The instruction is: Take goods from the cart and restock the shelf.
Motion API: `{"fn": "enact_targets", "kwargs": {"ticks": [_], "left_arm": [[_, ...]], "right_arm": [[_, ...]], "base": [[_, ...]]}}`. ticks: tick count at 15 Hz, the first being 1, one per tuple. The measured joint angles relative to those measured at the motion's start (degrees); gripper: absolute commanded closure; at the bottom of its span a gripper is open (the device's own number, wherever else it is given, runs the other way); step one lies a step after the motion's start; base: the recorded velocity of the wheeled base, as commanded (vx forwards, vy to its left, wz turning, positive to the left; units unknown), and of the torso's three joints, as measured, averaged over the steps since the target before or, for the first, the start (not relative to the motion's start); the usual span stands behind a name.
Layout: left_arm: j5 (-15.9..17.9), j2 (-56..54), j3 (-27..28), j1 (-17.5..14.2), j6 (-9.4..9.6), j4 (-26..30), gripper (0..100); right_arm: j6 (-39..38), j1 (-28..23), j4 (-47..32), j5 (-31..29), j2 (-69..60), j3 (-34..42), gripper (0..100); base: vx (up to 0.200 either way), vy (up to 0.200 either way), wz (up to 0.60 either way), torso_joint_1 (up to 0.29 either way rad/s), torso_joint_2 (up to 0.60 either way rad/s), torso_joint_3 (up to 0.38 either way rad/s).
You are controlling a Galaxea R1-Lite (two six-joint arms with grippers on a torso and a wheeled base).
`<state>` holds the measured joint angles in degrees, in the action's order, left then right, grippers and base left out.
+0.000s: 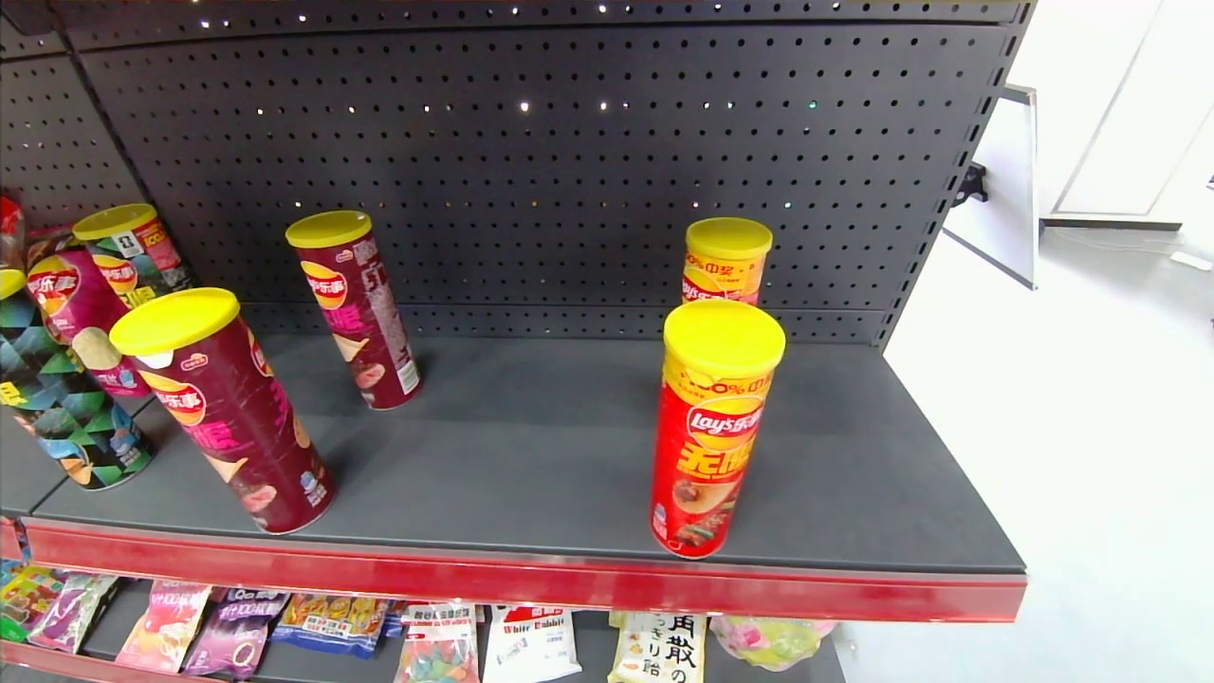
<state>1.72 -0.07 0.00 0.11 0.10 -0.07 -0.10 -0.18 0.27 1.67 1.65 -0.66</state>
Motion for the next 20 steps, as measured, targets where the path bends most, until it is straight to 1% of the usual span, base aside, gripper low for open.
{"fn": "enact_targets", "kwargs": {"ticks": [6,11,14,20], "left_arm": [[0.0,0.0,0.0,0.0,0.17,0.0,0],[-0.1,0.0,0.0,0.0,0.15,0.0,0],[-0.1,0.0,0.0,0.0,0.15,0.0,0],[0.0,0.0,0.0,0.0,0.17,0.0,0]], "right_arm": [[0.1,0.3,0.0,-0.1,-1.6,0.7,0],[0.1,0.3,0.0,0.0,-1.7,0.7,0],[0.1,0.3,0.0,0.0,-1.7,0.7,0],[0.1,0.3,-0.1,0.0,-1.7,0.7,0]], "base": [[0.0,0.0,0.0,0.0,0.0,0.0],[-0.2,0.0,0.0,0.004,0.01,0.001],[0.0,0.0,0.0,0.0,0.0,0.0],[0.0,0.2,0.0,0.01,0.01,0.002]]}}
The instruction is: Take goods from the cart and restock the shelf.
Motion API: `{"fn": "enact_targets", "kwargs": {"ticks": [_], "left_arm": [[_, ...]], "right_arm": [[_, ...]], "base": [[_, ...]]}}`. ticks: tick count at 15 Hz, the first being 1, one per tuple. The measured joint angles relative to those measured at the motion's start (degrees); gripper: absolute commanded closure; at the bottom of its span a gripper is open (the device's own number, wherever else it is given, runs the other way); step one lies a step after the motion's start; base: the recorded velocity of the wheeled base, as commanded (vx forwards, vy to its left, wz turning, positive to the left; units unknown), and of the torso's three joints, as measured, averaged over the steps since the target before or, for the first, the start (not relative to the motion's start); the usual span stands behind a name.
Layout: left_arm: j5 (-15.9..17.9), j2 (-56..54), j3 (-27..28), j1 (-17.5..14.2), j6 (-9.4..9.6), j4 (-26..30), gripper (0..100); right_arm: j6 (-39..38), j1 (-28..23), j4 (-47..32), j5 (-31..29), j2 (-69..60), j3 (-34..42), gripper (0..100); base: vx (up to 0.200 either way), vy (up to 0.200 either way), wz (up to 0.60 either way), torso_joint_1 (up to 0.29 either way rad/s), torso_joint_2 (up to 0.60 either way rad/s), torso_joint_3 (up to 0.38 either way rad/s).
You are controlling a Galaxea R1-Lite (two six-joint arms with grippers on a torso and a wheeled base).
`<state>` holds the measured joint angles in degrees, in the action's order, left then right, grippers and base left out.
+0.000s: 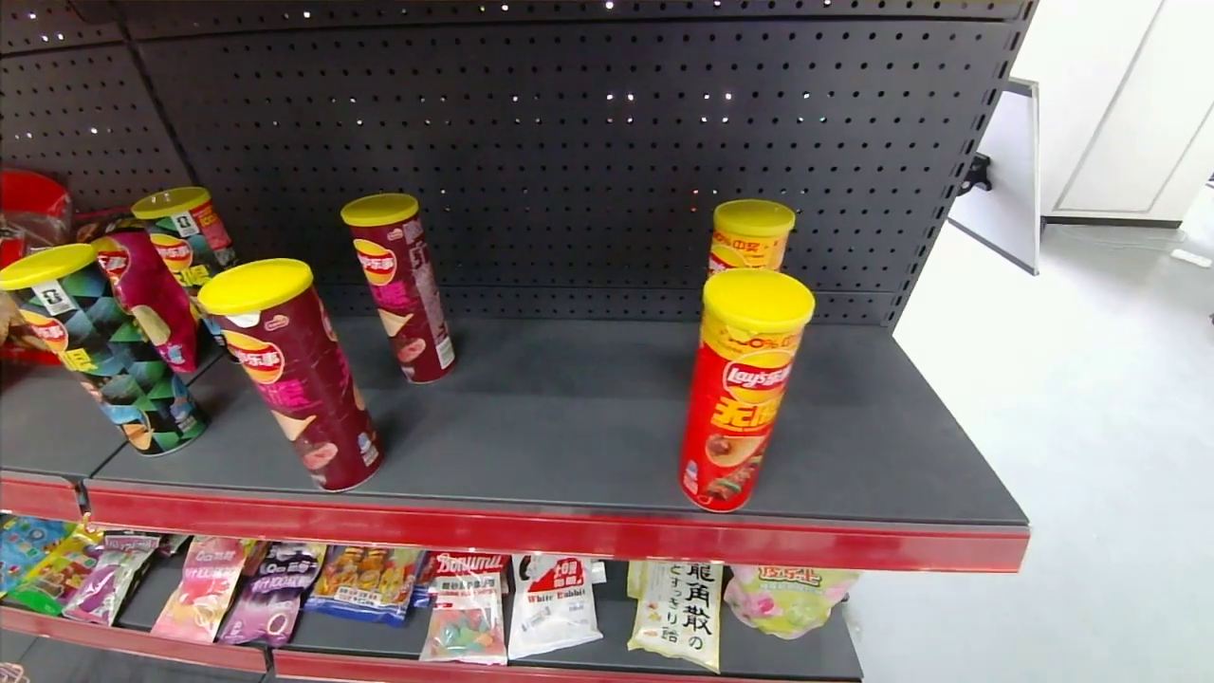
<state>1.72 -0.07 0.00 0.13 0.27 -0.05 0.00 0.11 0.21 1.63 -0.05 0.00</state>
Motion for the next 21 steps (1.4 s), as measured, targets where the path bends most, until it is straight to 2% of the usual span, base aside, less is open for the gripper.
{"fn": "enact_targets", "kwargs": {"ticks": [21], "left_arm": [[-0.1,0.0,0.0,0.0,0.0,0.0,0]], "right_arm": [[0.2,0.0,0.0,0.0,0.0,0.0,0]], "base": [[0.0,0.2,0.0,0.002,0.0,0.003]]}}
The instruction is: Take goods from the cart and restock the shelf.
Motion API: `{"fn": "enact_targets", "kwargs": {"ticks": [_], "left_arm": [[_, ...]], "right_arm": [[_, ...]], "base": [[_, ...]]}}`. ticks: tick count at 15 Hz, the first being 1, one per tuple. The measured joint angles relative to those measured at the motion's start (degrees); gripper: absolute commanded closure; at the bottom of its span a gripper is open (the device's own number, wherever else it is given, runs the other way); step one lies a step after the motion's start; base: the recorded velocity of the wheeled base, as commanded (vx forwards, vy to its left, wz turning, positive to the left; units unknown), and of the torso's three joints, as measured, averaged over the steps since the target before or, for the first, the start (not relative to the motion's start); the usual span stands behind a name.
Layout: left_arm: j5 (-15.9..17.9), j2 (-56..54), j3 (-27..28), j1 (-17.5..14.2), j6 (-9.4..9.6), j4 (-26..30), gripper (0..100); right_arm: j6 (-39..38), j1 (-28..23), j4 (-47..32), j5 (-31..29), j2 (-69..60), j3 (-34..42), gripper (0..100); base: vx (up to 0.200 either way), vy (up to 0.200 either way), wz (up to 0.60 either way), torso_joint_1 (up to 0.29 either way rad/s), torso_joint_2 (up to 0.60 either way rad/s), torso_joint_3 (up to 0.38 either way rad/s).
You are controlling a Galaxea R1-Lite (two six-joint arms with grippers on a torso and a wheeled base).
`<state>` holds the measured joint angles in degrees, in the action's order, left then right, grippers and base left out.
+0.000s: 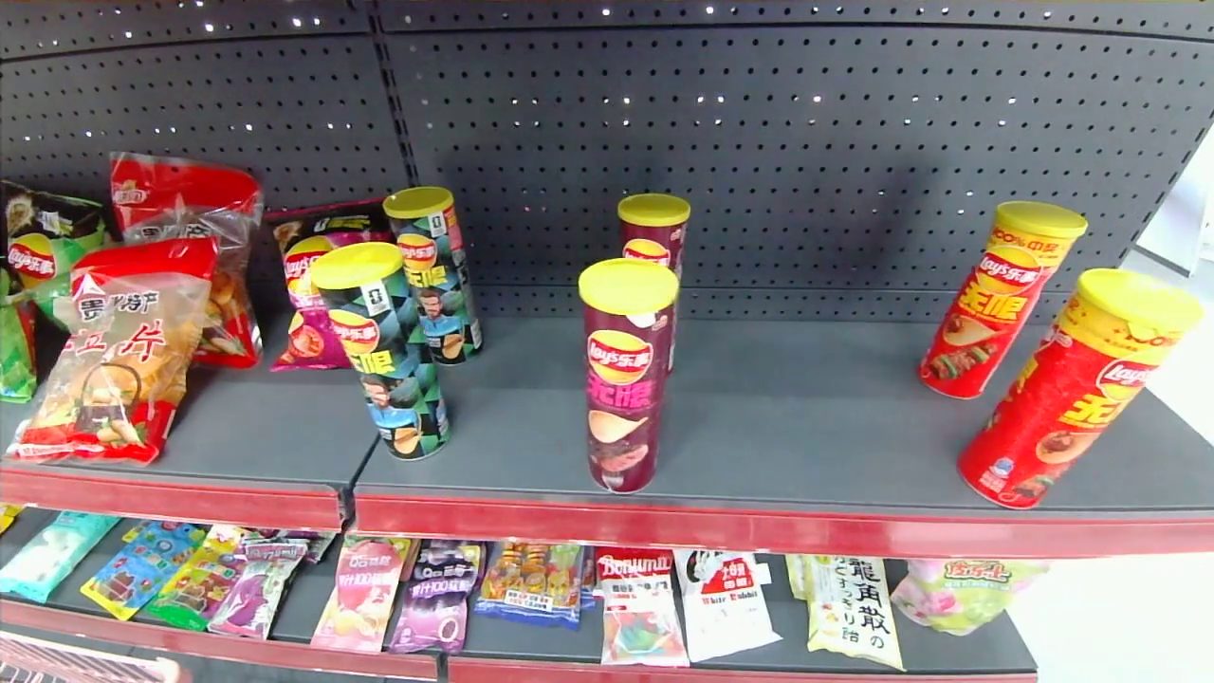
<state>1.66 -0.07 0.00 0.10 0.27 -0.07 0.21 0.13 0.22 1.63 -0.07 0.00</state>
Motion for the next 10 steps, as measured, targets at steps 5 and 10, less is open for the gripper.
{"fn": "enact_targets", "kwargs": {"ticks": [5,10], "left_arm": [[0.0,0.0,0.0,0.0,-0.02,0.0,0],[0.0,0.0,0.0,0.0,0.02,0.0,0]], "right_arm": [[0.0,0.0,0.0,0.0,0.0,0.0,0],[0.0,0.0,0.0,0.0,0.0,0.0,0]], "base": [[0.0,0.12,0.0,0.002,0.0,0.0],[0.0,0.0,0.0,0.0,0.0,0.0]]}}
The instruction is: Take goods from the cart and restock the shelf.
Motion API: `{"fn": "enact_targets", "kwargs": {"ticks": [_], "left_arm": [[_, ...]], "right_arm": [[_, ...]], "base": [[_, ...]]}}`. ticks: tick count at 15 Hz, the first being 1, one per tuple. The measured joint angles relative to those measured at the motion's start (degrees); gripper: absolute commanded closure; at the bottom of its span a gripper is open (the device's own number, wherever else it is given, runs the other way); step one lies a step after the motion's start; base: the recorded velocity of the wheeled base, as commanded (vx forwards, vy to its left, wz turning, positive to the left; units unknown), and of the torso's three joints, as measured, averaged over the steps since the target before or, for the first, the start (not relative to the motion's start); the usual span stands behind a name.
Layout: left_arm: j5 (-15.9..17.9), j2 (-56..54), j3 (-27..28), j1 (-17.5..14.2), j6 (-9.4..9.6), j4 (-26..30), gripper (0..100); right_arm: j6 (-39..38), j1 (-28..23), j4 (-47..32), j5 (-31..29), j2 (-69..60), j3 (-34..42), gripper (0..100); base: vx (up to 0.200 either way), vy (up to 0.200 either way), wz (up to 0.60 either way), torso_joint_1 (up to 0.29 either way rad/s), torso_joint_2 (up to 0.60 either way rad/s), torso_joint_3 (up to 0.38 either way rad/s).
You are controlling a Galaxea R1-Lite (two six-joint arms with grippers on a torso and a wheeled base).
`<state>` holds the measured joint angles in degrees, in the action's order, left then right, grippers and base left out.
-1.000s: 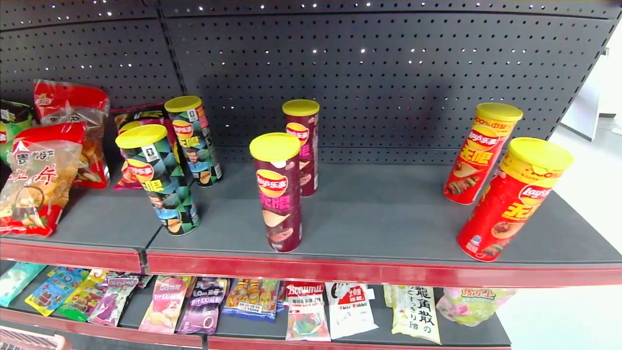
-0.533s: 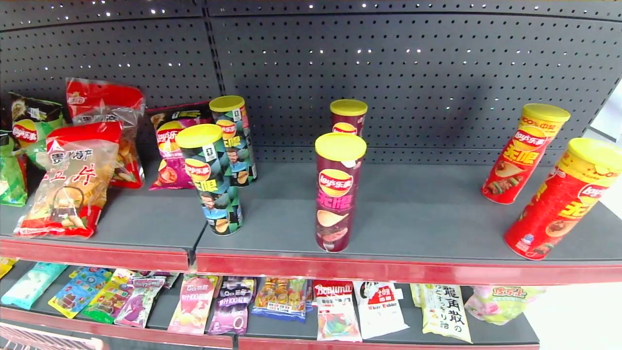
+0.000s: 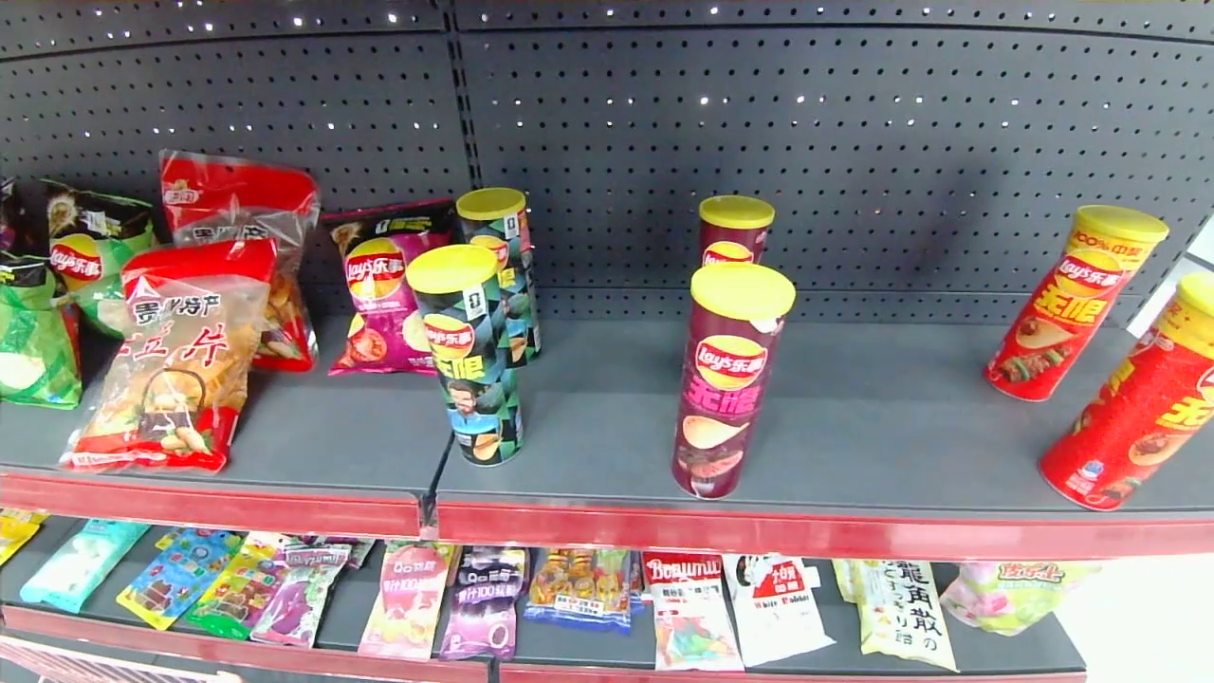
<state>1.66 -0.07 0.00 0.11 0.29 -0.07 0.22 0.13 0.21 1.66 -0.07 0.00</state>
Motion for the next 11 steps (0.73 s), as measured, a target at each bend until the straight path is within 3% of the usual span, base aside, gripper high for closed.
{"fn": "enact_targets", "kwargs": {"ticks": [11], "left_arm": [[0.0,0.0,0.0,0.0,-0.02,0.0,0]], "right_arm": [[-0.1,0.0,0.0,0.0,0.0,0.0,0]], "base": [[0.0,0.0,0.0,0.0,0.0,0.0]]}}
